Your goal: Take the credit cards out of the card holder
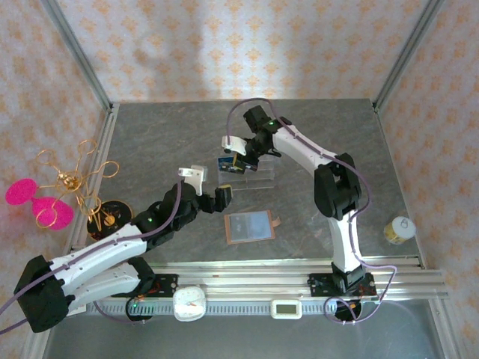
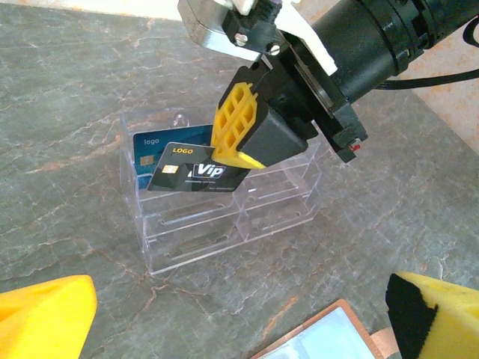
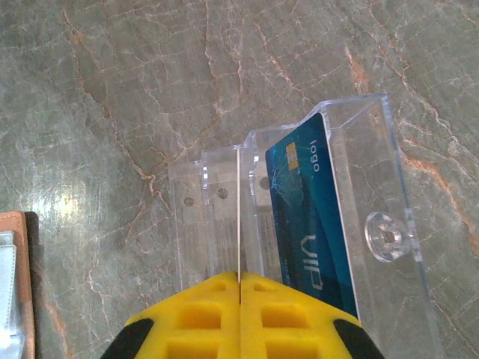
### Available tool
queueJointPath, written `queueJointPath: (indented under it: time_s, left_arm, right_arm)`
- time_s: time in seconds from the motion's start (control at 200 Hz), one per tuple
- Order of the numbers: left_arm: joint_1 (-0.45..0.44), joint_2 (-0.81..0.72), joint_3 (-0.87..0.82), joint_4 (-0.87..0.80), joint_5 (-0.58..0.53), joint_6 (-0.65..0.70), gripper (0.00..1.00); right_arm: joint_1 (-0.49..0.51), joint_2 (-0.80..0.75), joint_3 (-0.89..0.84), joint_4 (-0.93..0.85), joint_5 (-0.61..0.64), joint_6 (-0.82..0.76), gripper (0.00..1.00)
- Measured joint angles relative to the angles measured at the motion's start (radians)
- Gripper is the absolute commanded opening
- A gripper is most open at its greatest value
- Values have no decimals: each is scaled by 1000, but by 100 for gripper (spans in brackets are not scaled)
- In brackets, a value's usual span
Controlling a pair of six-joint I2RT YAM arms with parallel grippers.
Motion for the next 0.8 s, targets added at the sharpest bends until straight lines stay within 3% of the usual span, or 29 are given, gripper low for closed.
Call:
queueJointPath:
  time_s: [0.566, 0.621, 0.706, 0.801]
  left_arm:
    - [9, -9, -7, 11, 11, 0, 99]
    - [9, -10, -7, 12, 11, 0, 99]
    - [9, -14, -8, 13, 19, 0, 99]
    - [9, -19, -8, 15, 24, 0, 99]
  right_arm:
    - [50, 19, -12, 29, 102, 16, 0]
    - [52, 19, -15, 34, 111, 22, 6]
    - [52, 19, -16, 41, 122, 38, 25]
    - [52, 19, -16, 57, 127, 59, 33]
